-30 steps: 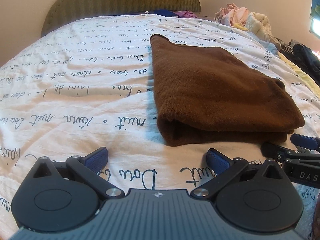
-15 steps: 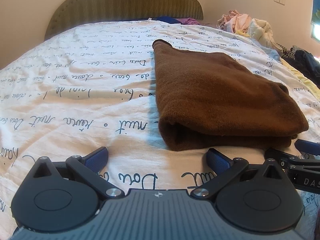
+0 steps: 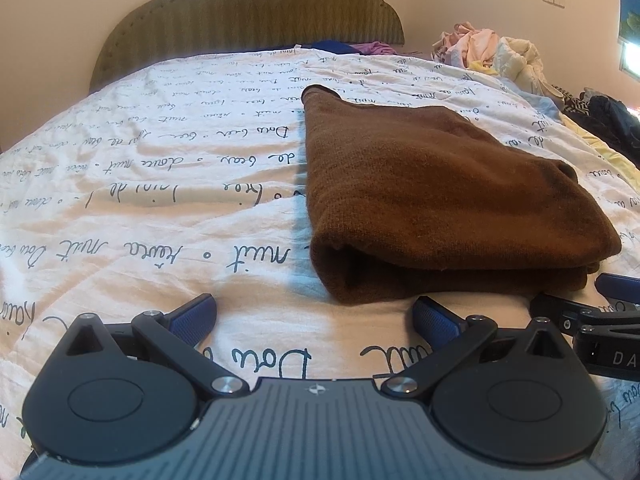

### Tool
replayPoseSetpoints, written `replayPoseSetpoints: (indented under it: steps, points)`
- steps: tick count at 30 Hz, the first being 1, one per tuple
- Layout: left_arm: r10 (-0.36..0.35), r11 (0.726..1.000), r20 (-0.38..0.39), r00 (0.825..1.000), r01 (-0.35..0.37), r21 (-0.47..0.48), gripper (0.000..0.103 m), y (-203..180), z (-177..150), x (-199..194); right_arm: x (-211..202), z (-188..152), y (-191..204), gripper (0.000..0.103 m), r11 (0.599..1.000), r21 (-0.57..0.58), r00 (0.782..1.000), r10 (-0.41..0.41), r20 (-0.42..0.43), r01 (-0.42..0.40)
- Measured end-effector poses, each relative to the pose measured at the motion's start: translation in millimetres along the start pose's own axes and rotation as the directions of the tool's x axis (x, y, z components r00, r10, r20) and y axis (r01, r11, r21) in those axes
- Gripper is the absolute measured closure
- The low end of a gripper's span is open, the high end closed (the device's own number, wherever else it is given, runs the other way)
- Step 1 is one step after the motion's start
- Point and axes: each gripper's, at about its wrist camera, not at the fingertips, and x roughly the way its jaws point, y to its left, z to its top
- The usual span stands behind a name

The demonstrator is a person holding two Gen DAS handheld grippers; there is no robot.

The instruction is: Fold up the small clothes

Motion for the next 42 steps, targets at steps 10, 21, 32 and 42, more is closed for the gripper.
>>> replayPoseSetpoints:
  steps: [10, 21, 32, 42]
  points:
    - [-0.038, 0.995, 0.028, 0.999, 0.041, -0.087, 0.0, 7.3, 0.8, -0.4, -0.2, -0.3, 1.1, 0.01, 1.0, -0.004, 1.0, -0.004, 0.0, 0.004]
    - [-0.034, 0.999, -0.007, 0.999, 0.034, 0.014, 0.0, -11.2, 3.2, 4.3, 0.3, 0.0, 1.8, 0.008, 1.0, 0.001, 1.0, 0.002, -0.004, -0.002]
    - [-0.026, 0.999, 0.005, 1.0, 0.026, 0.027, 0.0, -12.1, -0.5, 2.3, 1.4, 0.6, 2.3, 0.006, 1.0, 0.002, 1.0, 0.008, -0.007, -0.008]
    - [-0.019, 0.999, 0.005, 1.0, 0.019, 0.032, 0.0, -13.4, -0.5, 1.6, 2.3, 1.0, 3.3, 0.005, 1.0, -0.004, 1.0, 0.012, -0.01, -0.012]
